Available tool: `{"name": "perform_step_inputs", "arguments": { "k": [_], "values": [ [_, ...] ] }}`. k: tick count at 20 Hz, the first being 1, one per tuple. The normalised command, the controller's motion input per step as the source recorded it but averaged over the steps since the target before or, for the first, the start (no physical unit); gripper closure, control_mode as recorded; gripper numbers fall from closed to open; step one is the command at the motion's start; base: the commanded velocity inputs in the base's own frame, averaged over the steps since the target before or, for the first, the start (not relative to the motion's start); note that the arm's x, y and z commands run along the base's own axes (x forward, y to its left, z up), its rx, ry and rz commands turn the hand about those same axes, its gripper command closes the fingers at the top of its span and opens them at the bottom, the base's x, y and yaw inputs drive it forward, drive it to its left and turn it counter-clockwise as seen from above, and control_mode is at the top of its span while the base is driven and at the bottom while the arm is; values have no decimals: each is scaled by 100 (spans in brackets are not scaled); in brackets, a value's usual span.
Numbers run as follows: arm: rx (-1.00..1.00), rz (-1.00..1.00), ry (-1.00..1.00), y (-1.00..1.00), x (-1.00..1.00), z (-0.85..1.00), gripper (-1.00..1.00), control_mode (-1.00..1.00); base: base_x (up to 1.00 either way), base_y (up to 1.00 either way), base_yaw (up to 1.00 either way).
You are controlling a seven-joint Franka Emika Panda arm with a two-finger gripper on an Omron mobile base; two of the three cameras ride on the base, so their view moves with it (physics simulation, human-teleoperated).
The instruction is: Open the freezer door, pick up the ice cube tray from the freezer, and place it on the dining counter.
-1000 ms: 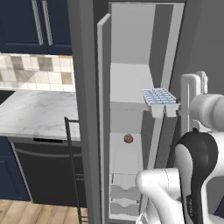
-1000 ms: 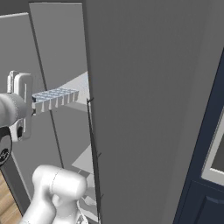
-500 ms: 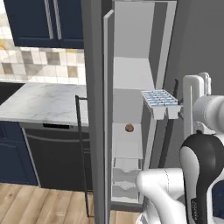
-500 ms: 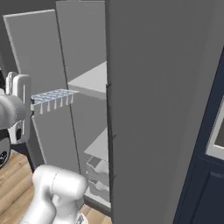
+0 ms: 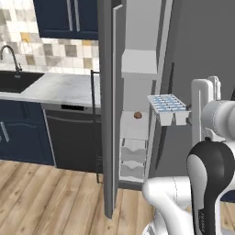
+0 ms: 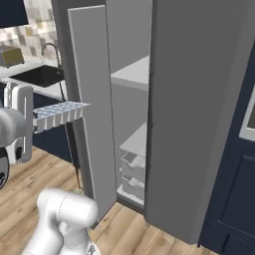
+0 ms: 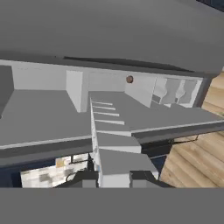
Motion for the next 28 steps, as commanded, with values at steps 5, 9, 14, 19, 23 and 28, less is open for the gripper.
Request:
{"name": "perform_step_inputs", "arguments": {
  "k": [5, 9, 14, 19, 23, 28],
  "values": [
    [0, 0, 0, 0, 0, 0, 100, 100, -88, -36, 22],
    [0, 0, 0, 0, 0, 0, 100, 100, -77, -31, 28],
    [0, 0, 0, 0, 0, 0, 100, 100, -54, -14, 48],
    [0, 0, 0, 0, 0, 0, 100, 100, -14, -1, 75],
    [0, 0, 0, 0, 0, 0, 100, 100, 0, 0, 87],
    [0, 0, 0, 0, 0, 0, 100, 100, 0, 0, 89]
  ]
}}
